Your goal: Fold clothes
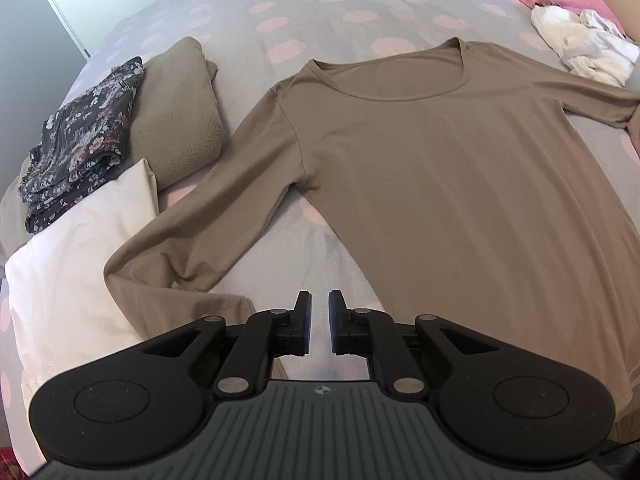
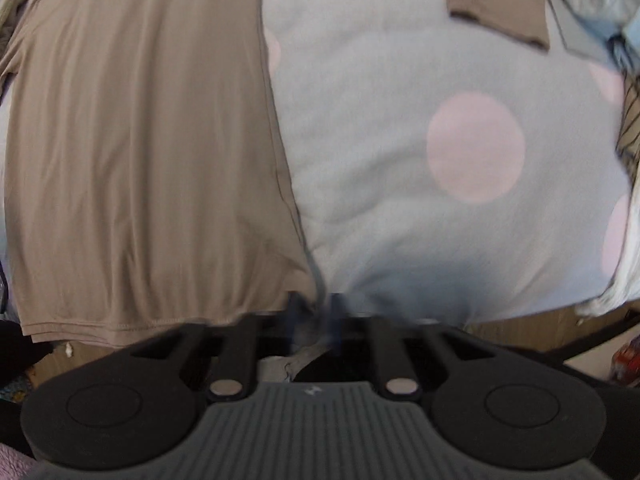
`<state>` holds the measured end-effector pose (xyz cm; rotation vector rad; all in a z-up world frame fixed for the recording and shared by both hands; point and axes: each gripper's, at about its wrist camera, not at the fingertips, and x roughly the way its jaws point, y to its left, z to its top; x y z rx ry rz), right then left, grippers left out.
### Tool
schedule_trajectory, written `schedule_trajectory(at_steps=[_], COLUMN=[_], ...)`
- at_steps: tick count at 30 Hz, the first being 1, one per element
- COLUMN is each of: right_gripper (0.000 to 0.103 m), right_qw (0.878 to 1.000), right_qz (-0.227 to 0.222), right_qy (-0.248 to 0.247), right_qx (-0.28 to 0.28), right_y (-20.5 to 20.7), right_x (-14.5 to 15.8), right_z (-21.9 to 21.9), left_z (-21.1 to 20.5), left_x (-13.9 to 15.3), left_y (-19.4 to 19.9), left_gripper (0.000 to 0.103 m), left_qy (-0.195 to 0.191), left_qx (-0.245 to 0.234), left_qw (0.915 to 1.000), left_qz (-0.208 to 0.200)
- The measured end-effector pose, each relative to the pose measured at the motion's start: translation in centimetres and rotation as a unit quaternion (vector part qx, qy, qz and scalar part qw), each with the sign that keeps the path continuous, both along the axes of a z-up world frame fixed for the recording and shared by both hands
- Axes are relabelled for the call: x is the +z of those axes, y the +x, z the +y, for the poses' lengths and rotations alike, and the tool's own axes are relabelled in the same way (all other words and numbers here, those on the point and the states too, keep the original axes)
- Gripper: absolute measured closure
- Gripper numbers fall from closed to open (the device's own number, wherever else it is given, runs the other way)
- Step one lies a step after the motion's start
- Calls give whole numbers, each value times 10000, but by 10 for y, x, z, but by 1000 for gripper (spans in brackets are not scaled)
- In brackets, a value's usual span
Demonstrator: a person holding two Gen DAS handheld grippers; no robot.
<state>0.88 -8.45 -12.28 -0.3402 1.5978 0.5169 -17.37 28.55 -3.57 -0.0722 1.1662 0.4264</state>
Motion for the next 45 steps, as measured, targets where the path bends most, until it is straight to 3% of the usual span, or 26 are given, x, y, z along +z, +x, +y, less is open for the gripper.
schedule_trajectory(at_steps=[4, 12, 15, 20, 25, 29, 32, 36, 38, 45], right_gripper=[101, 102, 102, 102, 102, 102, 102, 101, 101, 101], right_qw=[9974, 9753, 9783, 9748, 9741, 9751, 9754, 9756, 9757, 9757], right_qz=[-517, -1433, -1223, -1248, -1267, -1278, -1284, -1303, -1311, -1346], right_qy=[-202, -1372, -1429, -1566, -1545, -1483, -1454, -1419, -1400, -1356], right_qx=[467, 972, 867, 987, 1057, 1043, 1051, 1050, 1056, 1069], right_y=[-7, 14, 22, 25, 24, 23, 22, 21, 21, 20], right_x=[26, 36, 29, 18, 12, 13, 15, 15, 14, 13], right_z=[2, -1, -2, 2, 6, 8, 9, 11, 11, 11], left_z=[0, -16, -27, -53, -62, -51, -52, -53, -52, -43], left_x=[-3, -20, -34, -66, -80, -74, -69, -69, -68, -63], left_y=[-7, -18, -24, -37, -49, -54, -58, -64, -62, -64], left_gripper=[95, 94, 94, 94, 93, 88, 84, 79, 74, 72], left_qy=[-115, -414, -743, -1363, -1980, -2629, -2735, -3176, -3228, -3692], left_qx=[-19, -208, -333, -677, -575, -174, -80, 36, 56, 421], left_qw=[9999, 9983, 9953, 9837, 9726, 9610, 9588, 9455, 9441, 9279], left_qz=[56, 344, 515, 957, 1072, 840, 761, 713, 663, 296])
